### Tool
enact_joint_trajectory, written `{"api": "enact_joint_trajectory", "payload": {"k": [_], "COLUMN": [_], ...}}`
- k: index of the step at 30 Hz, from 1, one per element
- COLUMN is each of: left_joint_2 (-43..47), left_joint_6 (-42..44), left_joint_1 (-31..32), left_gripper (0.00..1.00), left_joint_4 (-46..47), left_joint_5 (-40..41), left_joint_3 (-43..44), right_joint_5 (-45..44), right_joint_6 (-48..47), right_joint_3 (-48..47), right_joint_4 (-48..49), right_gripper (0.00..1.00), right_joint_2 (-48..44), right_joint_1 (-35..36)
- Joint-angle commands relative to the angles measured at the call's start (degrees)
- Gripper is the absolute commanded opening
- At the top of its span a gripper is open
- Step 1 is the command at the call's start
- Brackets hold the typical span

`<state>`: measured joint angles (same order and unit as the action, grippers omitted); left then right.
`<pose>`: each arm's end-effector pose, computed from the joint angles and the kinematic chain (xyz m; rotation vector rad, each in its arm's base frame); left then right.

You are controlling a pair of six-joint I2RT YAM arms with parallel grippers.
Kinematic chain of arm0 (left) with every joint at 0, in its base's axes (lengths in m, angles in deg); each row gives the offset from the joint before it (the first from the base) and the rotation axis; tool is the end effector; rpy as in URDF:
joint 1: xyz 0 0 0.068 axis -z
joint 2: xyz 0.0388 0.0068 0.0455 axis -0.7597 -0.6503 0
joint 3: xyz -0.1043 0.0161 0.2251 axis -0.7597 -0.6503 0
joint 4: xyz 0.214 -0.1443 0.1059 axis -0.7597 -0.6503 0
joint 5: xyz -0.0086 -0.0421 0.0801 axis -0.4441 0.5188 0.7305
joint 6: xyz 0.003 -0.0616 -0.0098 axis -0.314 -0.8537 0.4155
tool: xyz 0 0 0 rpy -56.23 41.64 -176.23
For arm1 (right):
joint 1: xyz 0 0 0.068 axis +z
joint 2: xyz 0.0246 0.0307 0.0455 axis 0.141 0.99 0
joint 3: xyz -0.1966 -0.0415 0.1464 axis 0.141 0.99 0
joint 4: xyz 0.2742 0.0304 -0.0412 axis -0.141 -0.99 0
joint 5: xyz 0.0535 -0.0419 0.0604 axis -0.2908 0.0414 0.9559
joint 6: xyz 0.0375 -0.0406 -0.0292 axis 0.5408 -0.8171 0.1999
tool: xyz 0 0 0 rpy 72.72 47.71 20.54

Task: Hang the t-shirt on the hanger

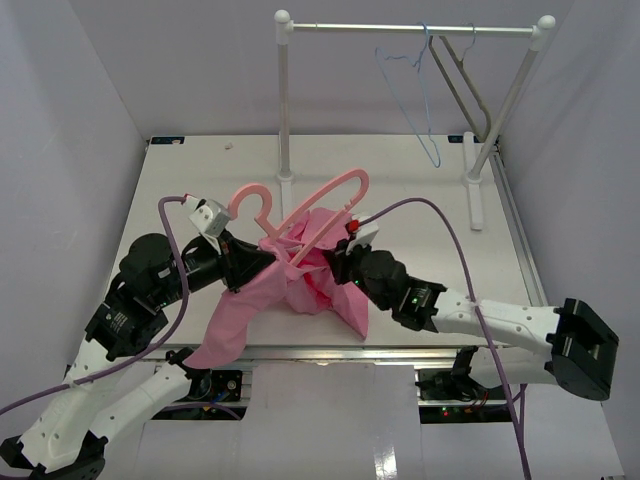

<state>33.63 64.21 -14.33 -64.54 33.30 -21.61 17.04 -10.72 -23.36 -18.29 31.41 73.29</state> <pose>0.1278 -0.1091 0.3925 0.5625 1.7312 -0.9278 0.1509 0.2692 0.2400 -0.3322 1.7178 0.6148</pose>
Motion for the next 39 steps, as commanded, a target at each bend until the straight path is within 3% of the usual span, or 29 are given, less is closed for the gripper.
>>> {"api": "enact_joint_trajectory", "payload": {"k": [1, 5, 11, 24, 28, 34, 39], "left_joint_2": [-0.36, -1.35, -2.95, -3.03, -3.75, -10.34, -13.53], "left_joint_6": [3.27, 5.48, 9.91, 20.53, 20.99, 20.16, 18.32], "left_joint_1": [0.13, 0.13, 0.13, 0.22, 0.22, 0.22, 0.20], "left_gripper": [0.00, 0.00, 0.00, 0.00, 0.00, 0.00, 0.00], "left_joint_4": [-1.86, -4.31, -7.20, -12.42, -12.24, -10.90, -5.29], "left_joint_5": [-5.77, -7.76, -8.70, -4.95, -2.81, -3.31, -8.00], "left_joint_3": [2.99, 2.60, 1.93, -1.55, -2.00, -0.49, -0.92], "right_joint_5": [3.56, 6.95, 7.43, 15.64, 17.98, 31.02, 36.01], "right_joint_6": [-0.11, -0.61, -1.25, -5.62, -7.34, -9.66, -11.95], "right_joint_3": [-0.14, -2.41, -2.38, -13.50, -15.76, -20.70, -24.61], "right_joint_4": [-2.62, -10.17, -14.88, -25.39, -27.69, -31.33, -34.43], "right_gripper": [0.08, 0.08, 0.08, 0.08, 0.08, 0.08, 0.08], "right_joint_2": [-9.43, -15.10, -20.09, -15.43, -14.34, -13.79, -12.10], "right_joint_1": [-10.91, -17.02, -18.77, -32.90, -34.30, -33.97, -32.18]}}
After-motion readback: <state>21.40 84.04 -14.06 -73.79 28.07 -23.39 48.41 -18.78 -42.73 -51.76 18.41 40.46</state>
